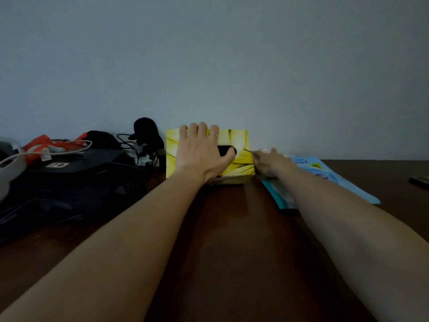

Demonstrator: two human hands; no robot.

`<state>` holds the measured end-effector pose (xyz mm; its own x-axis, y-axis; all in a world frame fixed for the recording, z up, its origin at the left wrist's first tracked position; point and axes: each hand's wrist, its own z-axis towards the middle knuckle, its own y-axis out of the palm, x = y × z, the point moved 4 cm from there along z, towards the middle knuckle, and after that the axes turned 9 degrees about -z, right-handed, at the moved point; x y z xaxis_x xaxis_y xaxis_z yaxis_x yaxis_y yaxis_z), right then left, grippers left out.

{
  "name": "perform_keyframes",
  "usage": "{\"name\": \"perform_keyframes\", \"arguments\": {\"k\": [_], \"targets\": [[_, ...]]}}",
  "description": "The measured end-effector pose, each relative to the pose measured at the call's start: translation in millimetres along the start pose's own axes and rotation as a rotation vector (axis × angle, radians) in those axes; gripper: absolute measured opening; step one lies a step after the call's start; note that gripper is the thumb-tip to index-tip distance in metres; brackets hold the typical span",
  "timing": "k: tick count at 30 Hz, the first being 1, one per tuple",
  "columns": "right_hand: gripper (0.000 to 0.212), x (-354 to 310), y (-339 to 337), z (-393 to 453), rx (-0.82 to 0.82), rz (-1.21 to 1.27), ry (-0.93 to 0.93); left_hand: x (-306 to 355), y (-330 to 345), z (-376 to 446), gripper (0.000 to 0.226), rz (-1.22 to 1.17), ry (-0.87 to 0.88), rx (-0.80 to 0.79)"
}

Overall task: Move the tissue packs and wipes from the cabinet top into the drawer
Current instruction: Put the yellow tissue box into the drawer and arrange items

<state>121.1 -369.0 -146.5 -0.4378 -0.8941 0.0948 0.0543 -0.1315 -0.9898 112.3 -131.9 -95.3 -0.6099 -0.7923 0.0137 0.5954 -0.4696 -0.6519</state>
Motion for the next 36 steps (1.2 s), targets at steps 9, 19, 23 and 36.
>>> {"name": "perform_keyframes", "arguments": {"k": [9,19,23,36], "targets": [[0.023,11,-15,-37,0.229,0.238,-0.078,4,-13,4,0.076,0.062,0.015,-0.134],[0.016,28,-59,-208,0.397,0.457,-0.089,50,-118,-51,0.034,0.242,0.133,-0.289],[0.015,24,-75,-275,0.501,0.691,-0.099,60,-175,-88,0.028,0.172,0.133,-0.256],[0.031,-20,-39,-518,0.468,1.085,-0.467,70,-301,-346,0.073,-0.127,0.058,-0.549]]}}
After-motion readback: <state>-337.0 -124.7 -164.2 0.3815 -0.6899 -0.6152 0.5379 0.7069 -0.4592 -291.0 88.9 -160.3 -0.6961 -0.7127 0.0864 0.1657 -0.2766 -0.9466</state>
